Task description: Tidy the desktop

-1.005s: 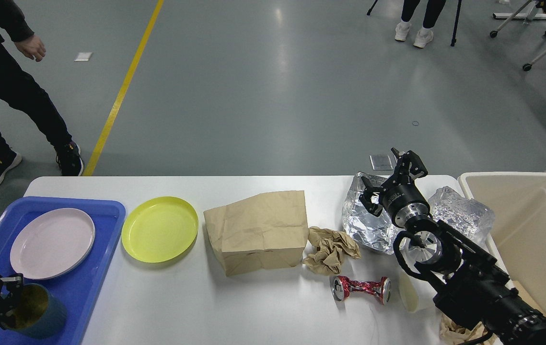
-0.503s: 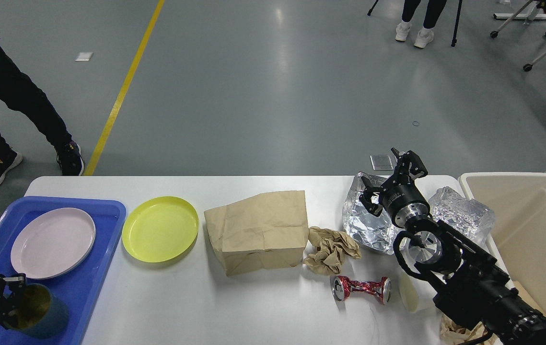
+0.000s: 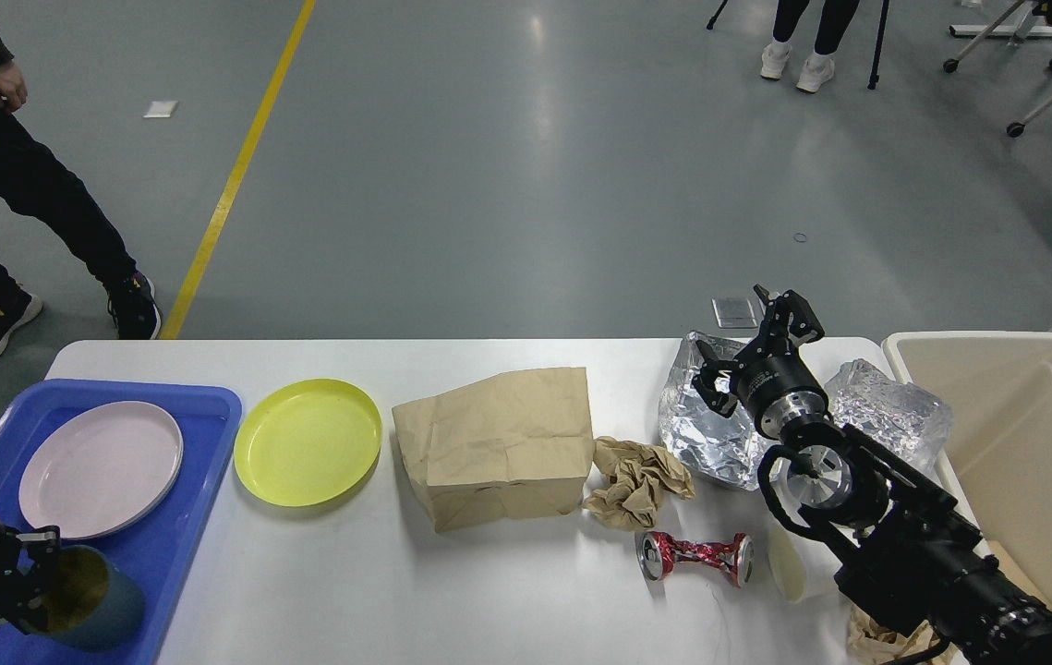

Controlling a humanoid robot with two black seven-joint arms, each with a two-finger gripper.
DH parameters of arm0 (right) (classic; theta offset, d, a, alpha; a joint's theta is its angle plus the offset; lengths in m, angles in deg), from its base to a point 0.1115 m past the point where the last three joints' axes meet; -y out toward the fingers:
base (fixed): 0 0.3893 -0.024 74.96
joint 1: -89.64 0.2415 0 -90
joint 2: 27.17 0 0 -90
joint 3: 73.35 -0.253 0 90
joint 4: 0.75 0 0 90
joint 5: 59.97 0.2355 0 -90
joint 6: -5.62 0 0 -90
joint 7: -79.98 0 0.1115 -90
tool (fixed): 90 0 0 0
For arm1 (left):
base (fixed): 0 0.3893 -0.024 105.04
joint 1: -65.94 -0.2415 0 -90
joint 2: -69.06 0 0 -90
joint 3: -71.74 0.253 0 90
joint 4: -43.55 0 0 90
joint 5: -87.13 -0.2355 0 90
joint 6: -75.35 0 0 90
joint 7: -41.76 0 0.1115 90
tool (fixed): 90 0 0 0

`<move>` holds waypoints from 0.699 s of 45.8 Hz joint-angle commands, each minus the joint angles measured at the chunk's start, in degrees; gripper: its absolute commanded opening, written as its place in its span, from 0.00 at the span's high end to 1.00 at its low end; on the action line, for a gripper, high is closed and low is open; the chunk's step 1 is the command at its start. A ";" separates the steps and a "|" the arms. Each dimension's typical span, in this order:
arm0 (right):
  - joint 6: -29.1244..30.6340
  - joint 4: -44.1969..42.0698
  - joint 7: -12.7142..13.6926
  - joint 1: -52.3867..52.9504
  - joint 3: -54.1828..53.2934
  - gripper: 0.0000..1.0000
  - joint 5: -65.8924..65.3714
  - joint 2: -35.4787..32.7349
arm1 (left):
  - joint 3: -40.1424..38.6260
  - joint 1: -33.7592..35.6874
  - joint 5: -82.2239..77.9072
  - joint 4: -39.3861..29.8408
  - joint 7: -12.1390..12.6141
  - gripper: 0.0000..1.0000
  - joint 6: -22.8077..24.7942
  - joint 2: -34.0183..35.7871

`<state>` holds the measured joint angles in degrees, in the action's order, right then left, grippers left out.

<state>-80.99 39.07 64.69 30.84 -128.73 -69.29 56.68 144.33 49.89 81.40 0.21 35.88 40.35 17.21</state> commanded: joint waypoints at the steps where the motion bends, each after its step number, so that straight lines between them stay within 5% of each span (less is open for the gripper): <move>1: 0.04 0.00 0.00 0.00 0.00 0.00 0.00 0.00 | 0.36 0.15 0.02 -1.13 -0.01 0.04 0.00 0.18; 32: -0.05 0.00 0.00 0.00 0.00 0.00 0.00 0.00 | 1.42 0.41 0.02 -2.36 0.52 0.04 0.00 1.32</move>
<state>-80.99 39.07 64.69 30.84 -128.73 -69.29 56.68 145.74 50.28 81.42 -2.15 36.39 40.35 18.26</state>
